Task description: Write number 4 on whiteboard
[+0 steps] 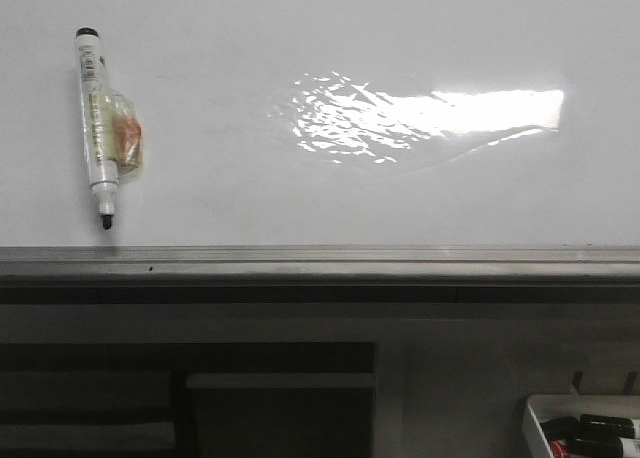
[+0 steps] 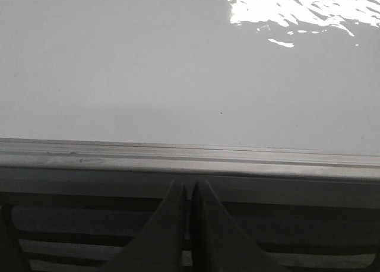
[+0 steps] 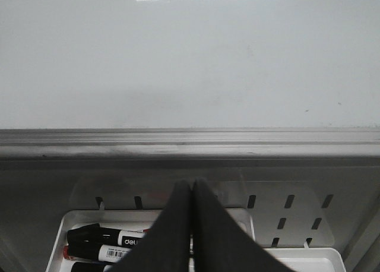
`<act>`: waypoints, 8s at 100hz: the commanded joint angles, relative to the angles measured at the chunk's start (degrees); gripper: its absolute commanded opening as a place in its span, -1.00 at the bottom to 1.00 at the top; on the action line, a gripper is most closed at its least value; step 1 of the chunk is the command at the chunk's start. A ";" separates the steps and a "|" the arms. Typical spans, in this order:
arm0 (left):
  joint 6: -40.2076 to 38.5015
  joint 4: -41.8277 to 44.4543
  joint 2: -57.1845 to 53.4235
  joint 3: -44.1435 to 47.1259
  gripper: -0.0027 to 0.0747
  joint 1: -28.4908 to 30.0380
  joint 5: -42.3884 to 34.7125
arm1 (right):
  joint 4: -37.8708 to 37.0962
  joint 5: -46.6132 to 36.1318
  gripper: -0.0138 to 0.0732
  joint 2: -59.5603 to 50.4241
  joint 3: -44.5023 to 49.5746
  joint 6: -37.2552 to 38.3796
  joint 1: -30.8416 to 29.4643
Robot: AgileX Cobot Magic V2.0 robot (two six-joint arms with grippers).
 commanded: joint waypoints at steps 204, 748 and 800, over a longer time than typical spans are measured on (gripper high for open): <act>-0.32 -0.62 -1.55 1.03 -0.98 0.09 -7.82 | -17.74 -14.70 -0.82 -1.04 1.60 -0.27 -0.43; 1.20 32.27 50.20 -22.95 0.17 -42.33 -35.11 | -1.40 1.54 -0.84 60.19 -47.43 4.38 56.80; 1.20 17.79 34.77 -22.95 0.15 -42.10 -25.53 | -2.50 1.62 -0.84 70.09 -62.92 4.18 46.07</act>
